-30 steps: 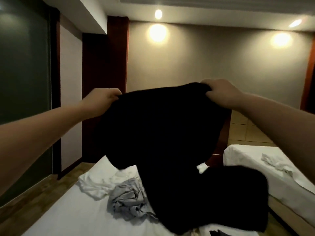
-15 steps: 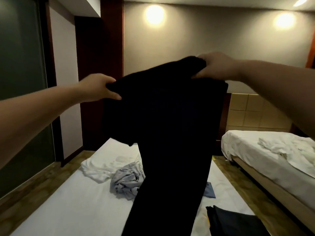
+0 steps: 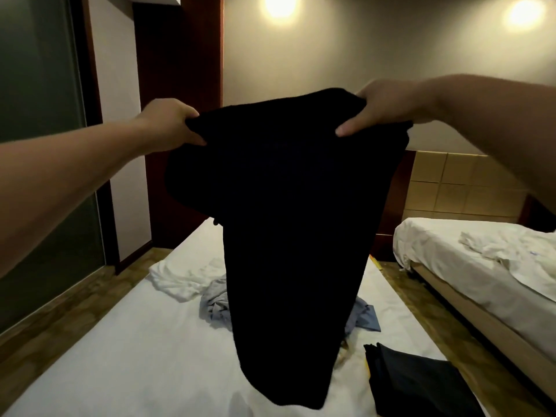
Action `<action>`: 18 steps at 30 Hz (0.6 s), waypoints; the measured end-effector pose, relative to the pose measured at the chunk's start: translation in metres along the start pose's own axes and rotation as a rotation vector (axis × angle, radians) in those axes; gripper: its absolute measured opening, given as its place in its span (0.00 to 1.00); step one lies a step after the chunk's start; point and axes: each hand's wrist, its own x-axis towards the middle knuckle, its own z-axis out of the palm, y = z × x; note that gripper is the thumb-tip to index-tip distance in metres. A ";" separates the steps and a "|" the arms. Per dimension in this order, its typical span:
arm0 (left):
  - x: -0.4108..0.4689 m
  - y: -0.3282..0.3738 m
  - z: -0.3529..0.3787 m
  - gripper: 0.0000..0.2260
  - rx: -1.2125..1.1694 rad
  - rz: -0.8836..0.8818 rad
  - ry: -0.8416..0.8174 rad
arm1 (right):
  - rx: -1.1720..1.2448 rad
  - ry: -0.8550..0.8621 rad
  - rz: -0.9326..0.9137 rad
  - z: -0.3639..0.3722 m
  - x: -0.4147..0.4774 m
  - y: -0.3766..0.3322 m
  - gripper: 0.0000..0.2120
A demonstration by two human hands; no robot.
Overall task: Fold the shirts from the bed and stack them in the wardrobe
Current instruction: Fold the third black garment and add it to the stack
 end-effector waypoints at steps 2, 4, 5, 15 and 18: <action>-0.003 0.000 0.006 0.12 0.013 -0.001 -0.032 | -0.100 -0.135 0.081 0.006 0.000 0.004 0.36; -0.005 -0.002 0.009 0.11 0.033 0.014 -0.039 | -0.256 -0.132 0.106 0.015 0.005 0.009 0.24; -0.005 -0.002 0.008 0.10 0.033 0.021 -0.018 | -0.310 -0.033 0.090 0.016 0.009 0.010 0.20; -0.007 -0.009 0.004 0.12 -0.129 -0.049 0.045 | -0.336 0.506 -0.154 0.025 0.030 0.012 0.14; -0.006 -0.009 0.007 0.12 -0.154 -0.049 0.072 | -0.355 0.549 -0.221 0.021 0.031 0.016 0.15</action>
